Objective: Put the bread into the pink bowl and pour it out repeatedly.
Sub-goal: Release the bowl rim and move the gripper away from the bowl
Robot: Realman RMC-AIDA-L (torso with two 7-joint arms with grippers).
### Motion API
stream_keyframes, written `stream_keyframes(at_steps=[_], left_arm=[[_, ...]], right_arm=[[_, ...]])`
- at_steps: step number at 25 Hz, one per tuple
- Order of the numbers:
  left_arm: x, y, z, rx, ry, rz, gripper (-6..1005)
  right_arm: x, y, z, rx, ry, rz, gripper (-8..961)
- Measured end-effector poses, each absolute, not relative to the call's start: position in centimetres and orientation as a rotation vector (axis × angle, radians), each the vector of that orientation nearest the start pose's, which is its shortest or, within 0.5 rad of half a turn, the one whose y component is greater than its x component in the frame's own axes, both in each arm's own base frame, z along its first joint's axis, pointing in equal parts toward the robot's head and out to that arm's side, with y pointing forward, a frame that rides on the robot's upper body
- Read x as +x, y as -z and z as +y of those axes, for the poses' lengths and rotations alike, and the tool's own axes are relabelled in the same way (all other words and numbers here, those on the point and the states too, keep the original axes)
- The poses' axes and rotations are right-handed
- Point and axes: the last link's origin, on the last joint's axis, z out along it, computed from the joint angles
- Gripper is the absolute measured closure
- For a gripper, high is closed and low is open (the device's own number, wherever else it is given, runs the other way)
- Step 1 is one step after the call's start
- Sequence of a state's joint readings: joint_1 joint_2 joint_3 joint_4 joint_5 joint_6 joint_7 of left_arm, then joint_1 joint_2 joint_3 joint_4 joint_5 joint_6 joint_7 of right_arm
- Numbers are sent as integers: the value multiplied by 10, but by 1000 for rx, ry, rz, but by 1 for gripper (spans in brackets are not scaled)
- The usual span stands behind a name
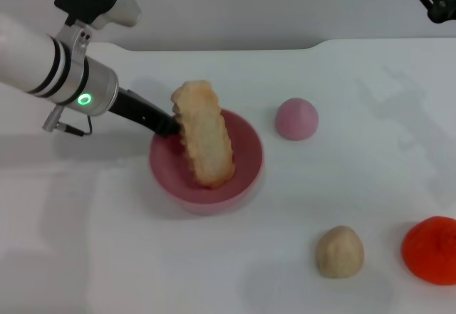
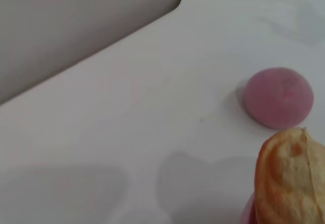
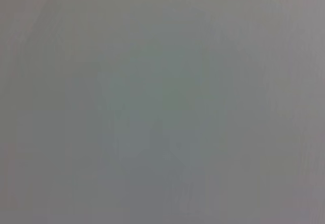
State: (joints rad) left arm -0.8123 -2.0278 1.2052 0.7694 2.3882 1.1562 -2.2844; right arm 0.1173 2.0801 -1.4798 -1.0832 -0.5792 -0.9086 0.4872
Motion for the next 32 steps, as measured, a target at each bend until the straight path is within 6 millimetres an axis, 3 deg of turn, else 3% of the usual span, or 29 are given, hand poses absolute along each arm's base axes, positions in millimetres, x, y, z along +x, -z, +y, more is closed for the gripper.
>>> stream_keyframes(at_steps=[14, 32], left_arm=[[-219, 28, 410, -2587, -217, -991, 956], [-208, 32, 410, -2618, -249, -950, 953]], right_arm=[[217, -56, 341, -1820, -818, -7, 361], [222, -52, 343, -1834, -810, 10, 362]])
